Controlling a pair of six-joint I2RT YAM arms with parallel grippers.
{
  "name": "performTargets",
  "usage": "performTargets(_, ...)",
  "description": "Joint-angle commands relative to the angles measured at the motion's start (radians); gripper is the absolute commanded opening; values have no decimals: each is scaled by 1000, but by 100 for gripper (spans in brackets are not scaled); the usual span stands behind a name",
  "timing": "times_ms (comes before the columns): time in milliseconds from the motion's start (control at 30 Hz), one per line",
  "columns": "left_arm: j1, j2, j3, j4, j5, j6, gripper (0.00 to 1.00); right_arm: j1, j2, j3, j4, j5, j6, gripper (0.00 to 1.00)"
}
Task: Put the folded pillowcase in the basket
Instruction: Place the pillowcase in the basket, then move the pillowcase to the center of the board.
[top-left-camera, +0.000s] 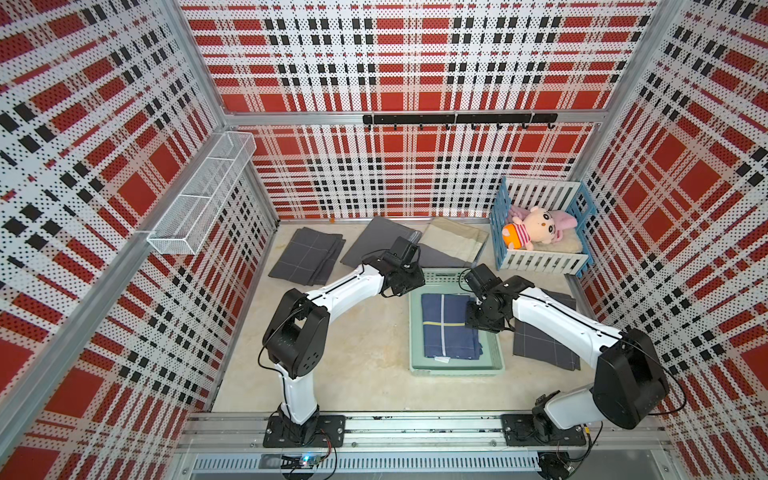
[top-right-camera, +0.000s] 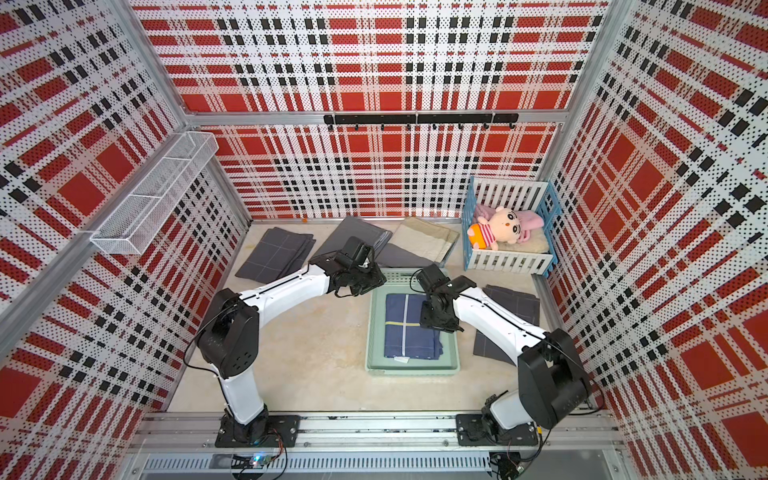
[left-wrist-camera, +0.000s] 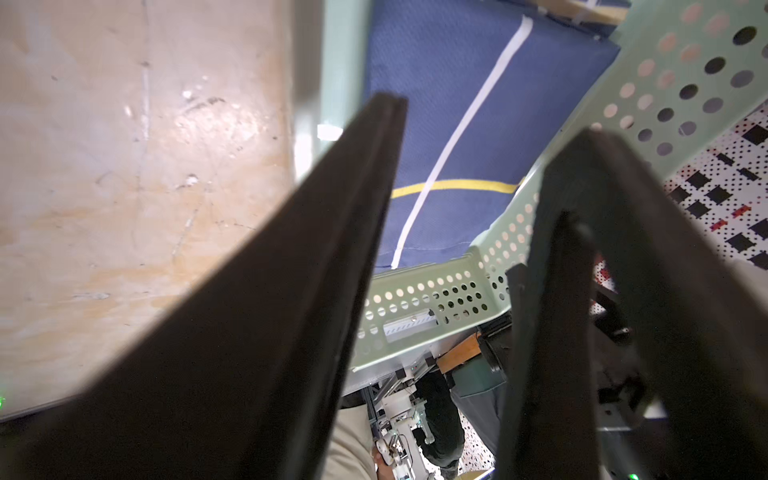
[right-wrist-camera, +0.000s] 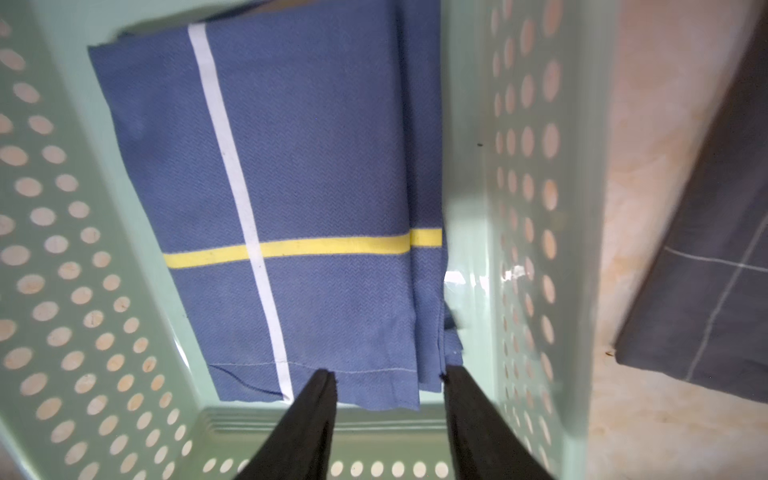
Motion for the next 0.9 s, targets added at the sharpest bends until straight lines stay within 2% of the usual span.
performTargets(0,80,-19,18,-37,-30,63,41,3,-14,54,3,38,-2,50)
performTargets(67,133,15,48,-38,-48,96,39,4,8,75,33,18,-9,48)
performTargets(100,162,43,73,-38,-49,121,30,6,22,87,48,10,-14,39)
performTargets(133,186,71,99,-30,-58,147,11,9,38,101,65,-3,-23,13)
performTargets(167,199,97,126,-24,-80,164,0,11,53,112,76,-11,-28,0)
performTargets(367,225,267,357,15,-155,280,0,35,155,210,107,-28,-77,0)
performTargets(600,340,488,572,18,-98,190,0,43,197,249,136,-54,-82,0)
performTargets(733,342,566,623,22,-66,167,0,43,216,273,128,-51,-94,0)
performTargets(867,387,569,517,19,-39,119,0,43,248,314,115,-49,-106,0)
